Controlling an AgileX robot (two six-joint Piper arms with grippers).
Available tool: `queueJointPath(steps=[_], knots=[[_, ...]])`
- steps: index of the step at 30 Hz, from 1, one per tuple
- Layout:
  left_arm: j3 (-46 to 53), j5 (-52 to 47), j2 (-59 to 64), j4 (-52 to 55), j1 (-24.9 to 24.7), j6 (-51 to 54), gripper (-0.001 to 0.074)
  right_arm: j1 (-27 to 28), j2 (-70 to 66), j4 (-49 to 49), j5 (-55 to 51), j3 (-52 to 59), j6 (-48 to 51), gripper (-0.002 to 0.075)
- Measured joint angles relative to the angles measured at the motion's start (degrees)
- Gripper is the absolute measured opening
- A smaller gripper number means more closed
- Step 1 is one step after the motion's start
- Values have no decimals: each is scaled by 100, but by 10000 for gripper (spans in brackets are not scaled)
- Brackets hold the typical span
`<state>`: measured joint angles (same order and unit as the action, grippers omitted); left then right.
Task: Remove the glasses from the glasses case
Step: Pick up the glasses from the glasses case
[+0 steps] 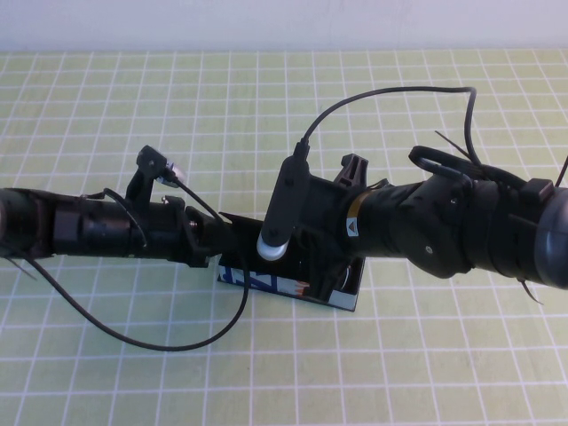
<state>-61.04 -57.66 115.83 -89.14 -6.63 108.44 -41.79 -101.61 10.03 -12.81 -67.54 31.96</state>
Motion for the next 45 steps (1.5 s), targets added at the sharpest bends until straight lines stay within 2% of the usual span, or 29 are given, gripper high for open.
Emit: queueJointPath(steps=[12, 19, 21, 24, 27, 30, 33, 39, 45], knots=[[0, 175, -20, 371, 47, -70, -5, 0, 0, -73, 0, 0, 0, 1], [0, 175, -33, 409, 47, -184, -4, -21, 189, -287, -138, 0, -219, 173], [0, 175, -33, 420, 47, -183, -4, -63, 404, -575, -334, 0, -264, 193], [0, 164, -33, 429, 50, -196, -5, -138, 737, -1471, -831, 0, -295, 167], [0, 153, -33, 429, 59, -196, -4, -165, 877, -2351, -1513, 0, -322, 78], [0, 145, -33, 443, 59, -209, -4, -165, 797, -2710, -2021, 0, -610, 11], [0, 131, -33, 442, 59, -219, -4, -165, 550, -2523, -2035, 0, -1105, -8], [0, 119, -33, 467, 59, -244, -4, -111, 134, -1506, -1408, 0, -2466, -16], [0, 107, -33, 467, 59, -257, -4, 311, -28, -1361, -846, -181, -2818, -16]])
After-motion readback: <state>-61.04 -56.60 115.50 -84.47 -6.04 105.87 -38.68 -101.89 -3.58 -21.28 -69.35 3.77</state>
